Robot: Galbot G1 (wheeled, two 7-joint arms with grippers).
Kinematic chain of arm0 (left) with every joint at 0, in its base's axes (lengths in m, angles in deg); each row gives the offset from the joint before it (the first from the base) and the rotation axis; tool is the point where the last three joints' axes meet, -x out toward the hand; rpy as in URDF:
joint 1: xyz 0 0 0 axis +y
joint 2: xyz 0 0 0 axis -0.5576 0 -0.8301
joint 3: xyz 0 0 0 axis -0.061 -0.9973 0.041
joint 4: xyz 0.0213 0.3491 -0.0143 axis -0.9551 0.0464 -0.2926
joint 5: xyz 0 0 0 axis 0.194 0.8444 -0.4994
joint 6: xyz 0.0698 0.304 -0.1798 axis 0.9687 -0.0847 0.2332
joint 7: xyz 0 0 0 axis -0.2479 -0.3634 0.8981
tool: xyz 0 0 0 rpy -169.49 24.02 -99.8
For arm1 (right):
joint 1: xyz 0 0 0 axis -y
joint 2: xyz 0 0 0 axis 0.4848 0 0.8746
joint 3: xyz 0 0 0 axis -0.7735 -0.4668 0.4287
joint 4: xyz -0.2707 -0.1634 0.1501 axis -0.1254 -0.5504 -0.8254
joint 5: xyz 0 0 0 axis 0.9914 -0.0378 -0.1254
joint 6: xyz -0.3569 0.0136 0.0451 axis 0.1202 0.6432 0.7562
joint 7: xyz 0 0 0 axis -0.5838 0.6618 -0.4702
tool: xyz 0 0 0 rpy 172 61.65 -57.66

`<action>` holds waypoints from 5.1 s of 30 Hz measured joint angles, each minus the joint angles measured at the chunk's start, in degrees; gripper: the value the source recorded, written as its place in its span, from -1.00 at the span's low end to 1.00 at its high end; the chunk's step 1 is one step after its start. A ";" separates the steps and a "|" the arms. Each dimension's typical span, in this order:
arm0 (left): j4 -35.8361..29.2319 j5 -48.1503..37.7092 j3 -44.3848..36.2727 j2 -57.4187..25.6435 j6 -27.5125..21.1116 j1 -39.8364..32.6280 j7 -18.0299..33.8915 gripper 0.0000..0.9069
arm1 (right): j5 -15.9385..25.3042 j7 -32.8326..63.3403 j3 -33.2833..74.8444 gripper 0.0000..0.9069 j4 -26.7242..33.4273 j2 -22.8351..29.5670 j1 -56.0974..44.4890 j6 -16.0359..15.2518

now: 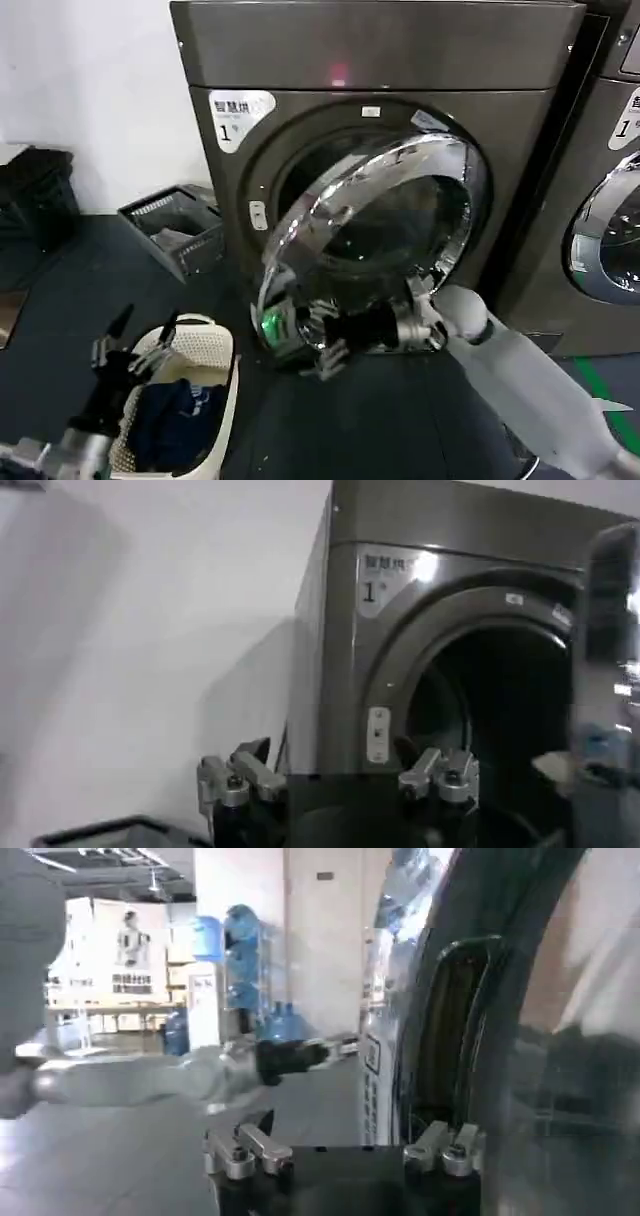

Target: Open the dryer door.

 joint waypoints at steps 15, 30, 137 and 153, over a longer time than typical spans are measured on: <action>11.23 -14.01 -9.92 -14.64 1.46 -11.62 -11.22 1.00 | -1.08 -8.77 12.74 1.00 -4.46 -6.67 -13.27 4.52; 17.63 -18.42 -31.27 -23.12 1.75 -27.90 -18.05 1.00 | -2.31 -10.81 34.34 1.00 -4.24 -8.98 -29.52 6.00; 55.00 -6.95 -90.19 27.11 10.18 -79.29 -0.31 1.00 | 11.80 70.73 126.75 1.00 -6.50 16.79 -64.90 -3.02; 44.16 -0.03 -87.96 17.59 19.20 -76.87 0.31 1.00 | 13.29 68.98 127.51 1.00 -6.64 15.70 -64.28 -3.45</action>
